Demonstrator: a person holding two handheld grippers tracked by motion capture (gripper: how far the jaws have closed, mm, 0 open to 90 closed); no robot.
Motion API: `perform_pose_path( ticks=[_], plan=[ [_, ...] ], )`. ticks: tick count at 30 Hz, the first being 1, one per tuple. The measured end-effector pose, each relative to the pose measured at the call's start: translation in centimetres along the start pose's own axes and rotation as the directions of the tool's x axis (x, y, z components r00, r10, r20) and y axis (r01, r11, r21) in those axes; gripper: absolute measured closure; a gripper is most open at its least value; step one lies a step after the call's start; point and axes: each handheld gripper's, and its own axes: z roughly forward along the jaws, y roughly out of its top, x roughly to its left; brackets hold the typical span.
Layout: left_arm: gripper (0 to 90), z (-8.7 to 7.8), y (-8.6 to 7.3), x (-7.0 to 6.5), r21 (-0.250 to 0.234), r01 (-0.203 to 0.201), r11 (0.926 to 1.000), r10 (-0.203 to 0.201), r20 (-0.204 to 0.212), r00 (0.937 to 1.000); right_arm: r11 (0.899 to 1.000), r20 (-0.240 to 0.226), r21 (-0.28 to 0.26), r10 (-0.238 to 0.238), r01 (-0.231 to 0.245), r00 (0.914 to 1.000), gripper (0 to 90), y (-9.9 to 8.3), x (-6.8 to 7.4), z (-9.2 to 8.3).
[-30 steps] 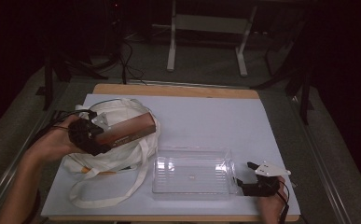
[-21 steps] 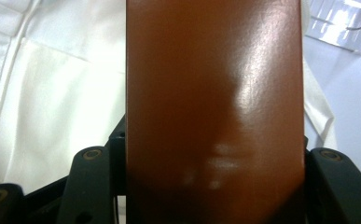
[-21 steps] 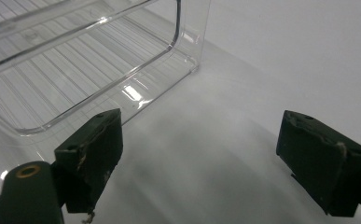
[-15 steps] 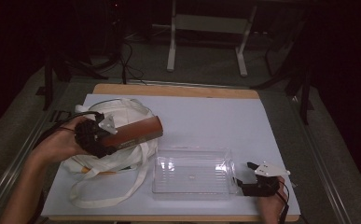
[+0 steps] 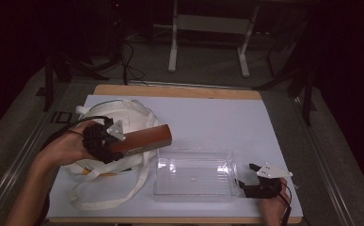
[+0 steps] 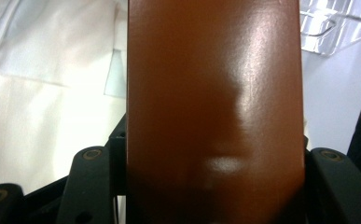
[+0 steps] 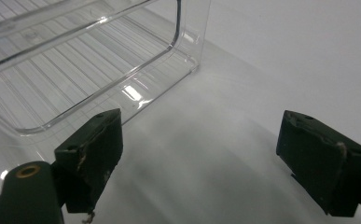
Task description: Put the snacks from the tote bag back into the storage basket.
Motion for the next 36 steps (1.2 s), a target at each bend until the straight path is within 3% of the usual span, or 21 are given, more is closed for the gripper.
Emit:
perform_pose_path(
  ticks=[22, 36],
  plan=[
    [43.6, 0.1, 2.6, -2.1, -0.046, -0.08, 0.9957, 0.082, 0.034, 0.9961, 1.0, -0.002, 0.003, 0.0, 0.0, 1.0, 14.5, 0.0, 0.0, 0.0],
    [43.6, 0.8, 3.7, -3.2, -0.029, -0.137, 0.9902, 0.138, 0.058, 0.9887, 1.0, -0.003, -0.001, 0.001, -0.001, 1.0, 14.5, 0.0, 0.0, 0.0]
  ],
)
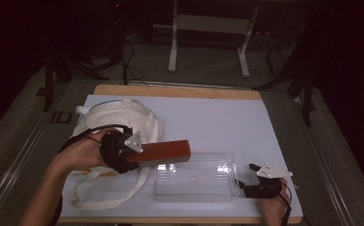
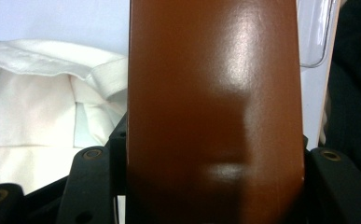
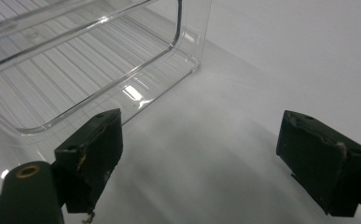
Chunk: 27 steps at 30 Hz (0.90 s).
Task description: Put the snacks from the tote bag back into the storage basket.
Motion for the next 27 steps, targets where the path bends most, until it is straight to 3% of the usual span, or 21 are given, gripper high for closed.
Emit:
perform_pose_path(
  ticks=[27],
  plan=[
    [43.6, 1.5, 1.7, -1.2, -0.001, -0.058, 0.9983, 0.058, 0.052, 0.997, 1.0, -0.001, 0.0, 0.001, -0.001, 1.0, 14.5, 0.0, 0.0, 0.0]
  ],
)
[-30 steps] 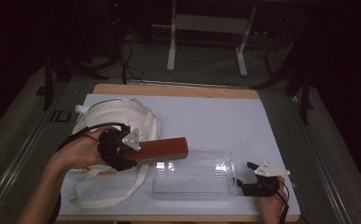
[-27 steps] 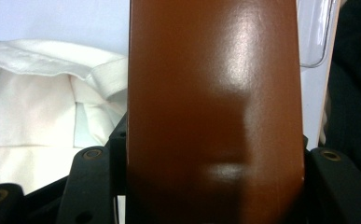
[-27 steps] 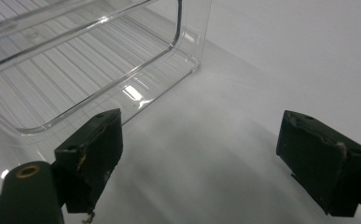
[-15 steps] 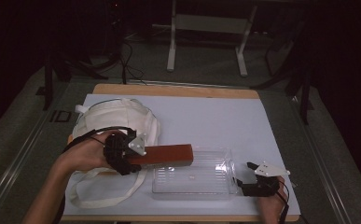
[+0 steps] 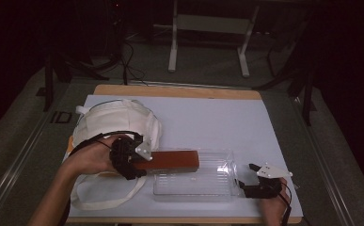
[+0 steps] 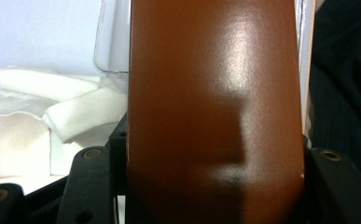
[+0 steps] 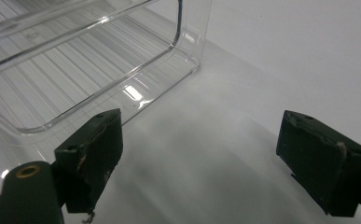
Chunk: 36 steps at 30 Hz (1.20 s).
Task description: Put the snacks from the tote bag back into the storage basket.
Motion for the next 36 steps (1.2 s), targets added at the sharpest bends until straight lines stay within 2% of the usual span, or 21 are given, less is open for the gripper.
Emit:
perform_pose_path(
  ticks=[15, 36],
  plan=[
    [43.6, 1.1, 0.6, -0.5, 0.0, -0.02, 0.9998, 0.02, 0.031, 0.9993, 1.0, -0.001, 0.001, 0.002, -0.002, 1.0, 14.5, 0.0, 0.0, 0.0],
    [43.6, 2.1, 1.7, -1.0, 0.009, -0.059, 0.9982, 0.058, 0.046, 0.9972, 1.0, -0.003, 0.003, 0.0, 0.0, 1.0, 14.5, 0.0, 0.0, 0.0]
  ],
)
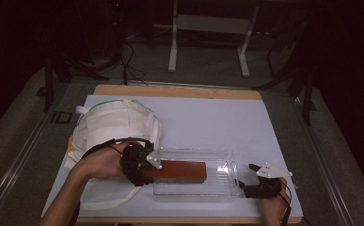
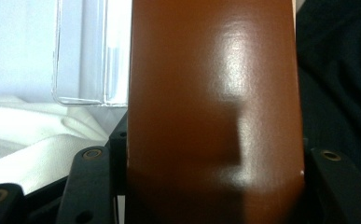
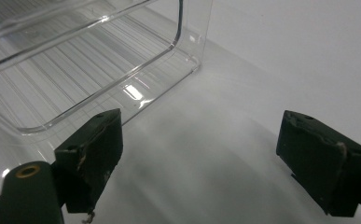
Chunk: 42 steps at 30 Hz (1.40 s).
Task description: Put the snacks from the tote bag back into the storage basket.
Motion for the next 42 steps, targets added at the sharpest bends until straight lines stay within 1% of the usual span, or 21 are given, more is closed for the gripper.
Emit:
perform_pose_path(
  ticks=[17, 28, 30, 35, 42],
  plan=[
    [43.6, 0.9, 0.6, -0.4, 0.004, -0.015, 0.9999, 0.015, 0.016, 0.9998, 1.0, -0.001, 0.0, -0.001, 0.001, 1.0, 14.5, 0.0, 0.0, 0.0],
    [43.6, 1.3, 0.9, -0.7, 0.004, -0.034, 0.9994, 0.034, 0.02, 0.9992, 1.0, 0.0, 0.0, -0.003, 0.003, 1.0, 14.5, 0.0, 0.0, 0.0],
    [43.6, 1.4, 1.0, -0.8, 0.002, -0.031, 0.9995, 0.031, 0.023, 0.9992, 1.0, 0.0, 0.0, -0.002, 0.002, 1.0, 14.5, 0.0, 0.0, 0.0],
    [43.6, 1.6, 1.3, -0.9, 0.017, -0.044, 0.9989, 0.043, 0.026, 0.9987, 1.0, 0.0, 0.0, -0.004, 0.004, 1.0, 14.5, 0.0, 0.0, 0.0],
    [43.5, 2.0, 1.8, -1.2, 0.023, -0.057, 0.9981, 0.056, 0.03, 0.998, 1.0, 0.0, 0.001, -0.004, 0.004, 1.0, 14.5, 0.0, 0.0, 0.0]
  ],
)
